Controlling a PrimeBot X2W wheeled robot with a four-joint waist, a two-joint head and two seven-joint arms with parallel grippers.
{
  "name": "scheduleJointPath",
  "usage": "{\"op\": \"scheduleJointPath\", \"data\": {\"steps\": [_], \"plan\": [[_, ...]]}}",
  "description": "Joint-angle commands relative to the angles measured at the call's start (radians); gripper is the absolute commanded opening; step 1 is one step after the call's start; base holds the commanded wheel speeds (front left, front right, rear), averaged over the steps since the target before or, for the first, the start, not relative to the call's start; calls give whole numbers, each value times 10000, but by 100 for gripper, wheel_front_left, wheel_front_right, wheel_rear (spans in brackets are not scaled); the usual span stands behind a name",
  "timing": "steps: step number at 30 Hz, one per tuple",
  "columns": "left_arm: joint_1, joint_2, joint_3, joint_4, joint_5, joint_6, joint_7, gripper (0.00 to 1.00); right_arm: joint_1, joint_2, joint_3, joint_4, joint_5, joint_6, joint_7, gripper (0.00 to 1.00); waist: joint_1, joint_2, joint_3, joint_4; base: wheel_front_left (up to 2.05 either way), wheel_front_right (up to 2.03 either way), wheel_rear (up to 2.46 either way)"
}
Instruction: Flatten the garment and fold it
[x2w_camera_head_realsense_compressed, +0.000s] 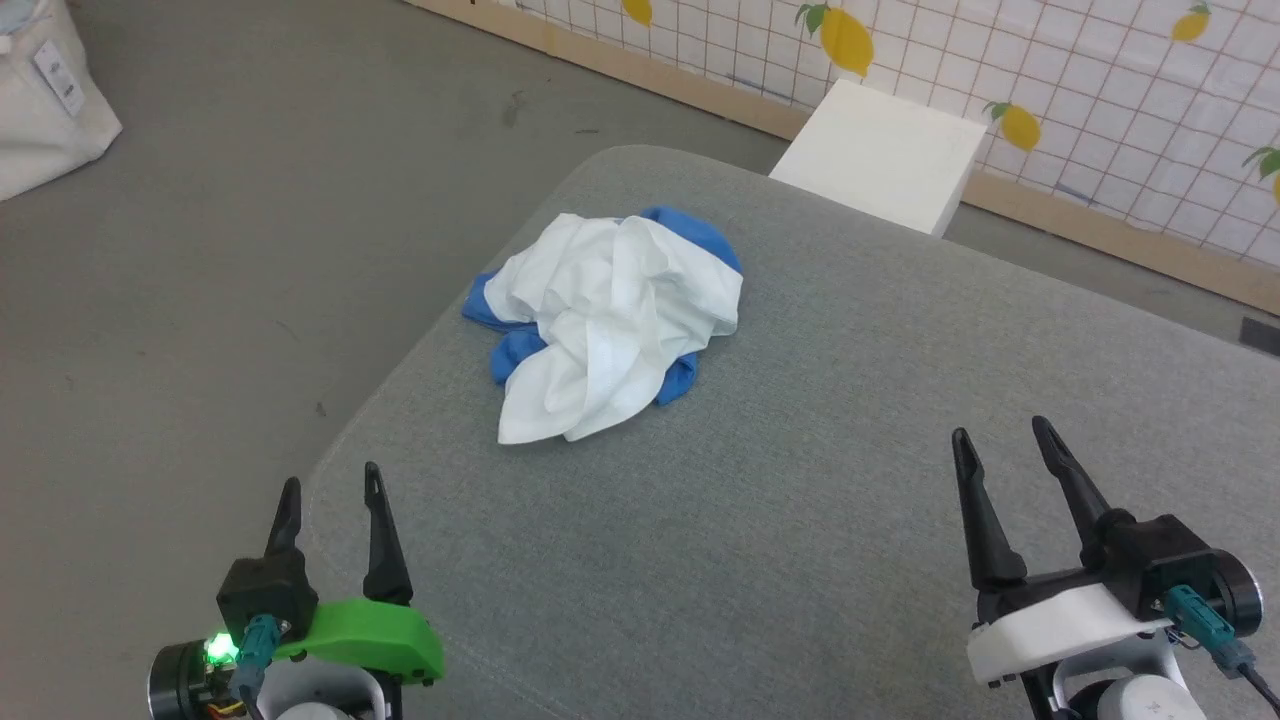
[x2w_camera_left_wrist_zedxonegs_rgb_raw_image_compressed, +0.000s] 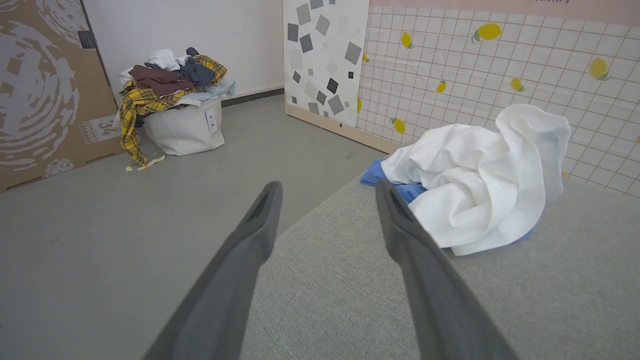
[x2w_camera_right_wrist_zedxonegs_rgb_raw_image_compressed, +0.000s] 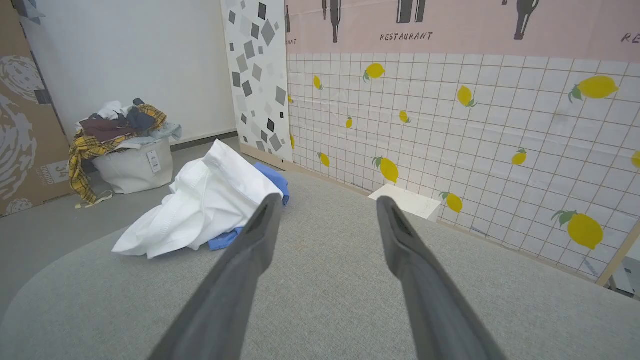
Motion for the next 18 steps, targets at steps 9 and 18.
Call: {"op": "scheduleJointPath", "data": {"steps": [9,18], "plan": [[-223,61,-90,143,-97,130,-166,100,-156,-14,-58,73,86,63,-159,100,0,0,20,198,0,0,0],[-1036,263,-17,100,-759,-567,164,100,-496,-14,81,-172,-52,63,19,100,0,0,712,-482,0,0,0]]}}
